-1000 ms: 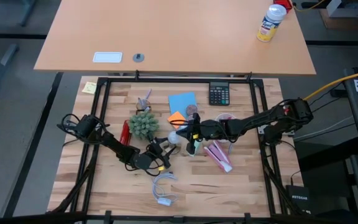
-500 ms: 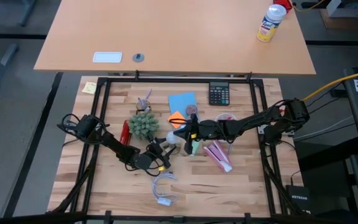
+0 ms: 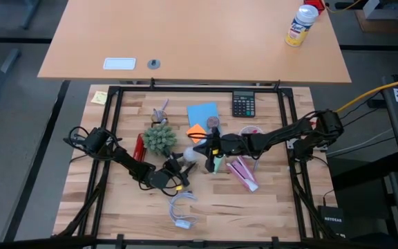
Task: Screw lightbulb
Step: Insert the white lightbulb into the lamp socket
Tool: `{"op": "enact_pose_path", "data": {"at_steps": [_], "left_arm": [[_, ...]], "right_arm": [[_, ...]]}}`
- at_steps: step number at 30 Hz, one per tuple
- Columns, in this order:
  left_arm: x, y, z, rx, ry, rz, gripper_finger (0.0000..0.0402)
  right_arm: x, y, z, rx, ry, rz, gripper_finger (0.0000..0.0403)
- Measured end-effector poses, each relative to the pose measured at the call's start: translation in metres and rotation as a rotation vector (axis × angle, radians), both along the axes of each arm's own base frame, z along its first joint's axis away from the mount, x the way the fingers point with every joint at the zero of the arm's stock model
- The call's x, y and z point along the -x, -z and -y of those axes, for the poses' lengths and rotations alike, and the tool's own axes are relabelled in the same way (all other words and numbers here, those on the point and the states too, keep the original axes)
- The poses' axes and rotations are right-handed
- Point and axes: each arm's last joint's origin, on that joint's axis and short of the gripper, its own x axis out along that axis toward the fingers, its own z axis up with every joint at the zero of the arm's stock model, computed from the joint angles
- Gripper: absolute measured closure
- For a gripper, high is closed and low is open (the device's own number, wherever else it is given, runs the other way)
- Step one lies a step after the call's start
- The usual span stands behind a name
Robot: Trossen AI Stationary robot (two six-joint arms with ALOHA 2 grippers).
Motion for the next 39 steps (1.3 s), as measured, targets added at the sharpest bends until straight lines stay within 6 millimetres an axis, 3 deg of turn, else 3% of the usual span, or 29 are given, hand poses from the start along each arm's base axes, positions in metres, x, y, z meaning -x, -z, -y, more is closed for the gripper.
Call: {"op": "enact_pose_path", "data": {"at_steps": [39], "left_arm": [[-0.0058, -0.0093, 0.0024, -0.013, -0.008, 0.041, 0.0158]], "right_arm": [[-0.0001, 0.0000, -0.0003, -0.003, -0.008, 0.004, 0.0386]]}}
